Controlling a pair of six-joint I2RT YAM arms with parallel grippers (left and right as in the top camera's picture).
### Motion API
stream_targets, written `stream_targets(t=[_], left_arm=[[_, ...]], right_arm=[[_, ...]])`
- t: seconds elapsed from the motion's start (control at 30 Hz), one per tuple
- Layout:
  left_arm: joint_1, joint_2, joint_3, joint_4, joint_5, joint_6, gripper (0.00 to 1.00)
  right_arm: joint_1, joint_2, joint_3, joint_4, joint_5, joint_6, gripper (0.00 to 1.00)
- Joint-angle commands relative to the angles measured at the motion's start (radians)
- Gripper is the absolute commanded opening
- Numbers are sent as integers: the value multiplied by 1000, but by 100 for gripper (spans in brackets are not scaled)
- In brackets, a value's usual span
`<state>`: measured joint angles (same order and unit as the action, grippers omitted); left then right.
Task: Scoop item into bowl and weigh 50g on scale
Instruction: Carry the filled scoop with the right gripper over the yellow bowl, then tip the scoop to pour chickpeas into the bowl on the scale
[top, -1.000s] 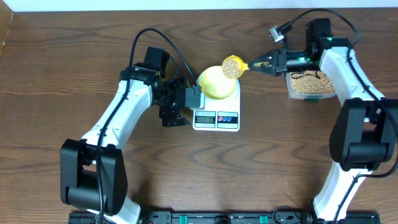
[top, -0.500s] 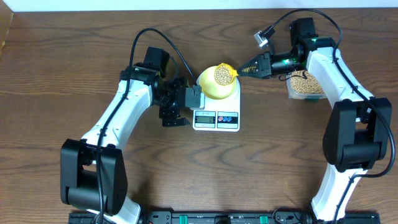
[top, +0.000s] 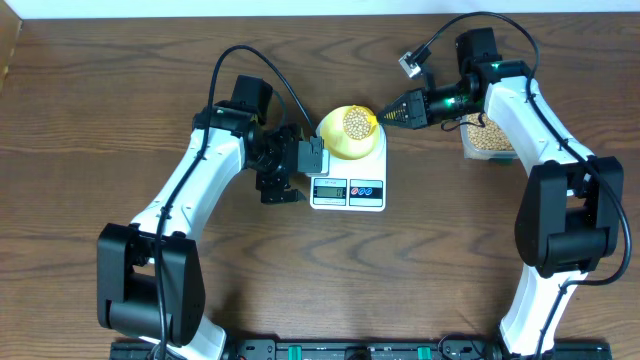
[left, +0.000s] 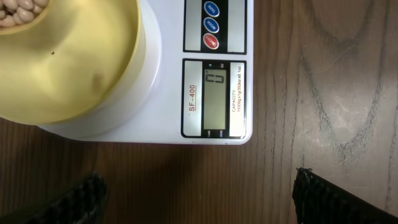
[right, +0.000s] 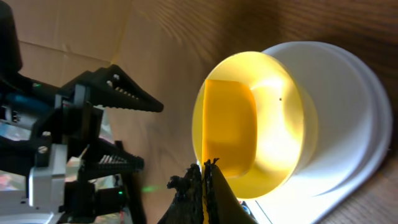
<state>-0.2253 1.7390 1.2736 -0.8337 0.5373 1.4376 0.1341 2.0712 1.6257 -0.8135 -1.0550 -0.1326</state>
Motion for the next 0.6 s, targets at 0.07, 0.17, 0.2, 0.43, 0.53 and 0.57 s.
stream_targets(t=[0.07,0.17,0.2,0.43,0.53,0.57], left_arm=[[-2,5,-8,-5,16,7,98],[-2,5,-8,-5,16,7,98],[-2,5,-8,-5,16,7,98],[-2,5,-8,-5,16,7,98],[-2,5,-8,-5,16,7,98],[-2,5,-8,-5,16,7,97]], right_arm=[[5,9,-5,18,1,-42,1],[5,9,-5,18,10,-68,1],[5,9,-5,18,10,-78,1],[10,9,-5,20,10,-135,1],[17,9,-5,29,13,-138,1],[21,9,-5,34,27,-138,1]])
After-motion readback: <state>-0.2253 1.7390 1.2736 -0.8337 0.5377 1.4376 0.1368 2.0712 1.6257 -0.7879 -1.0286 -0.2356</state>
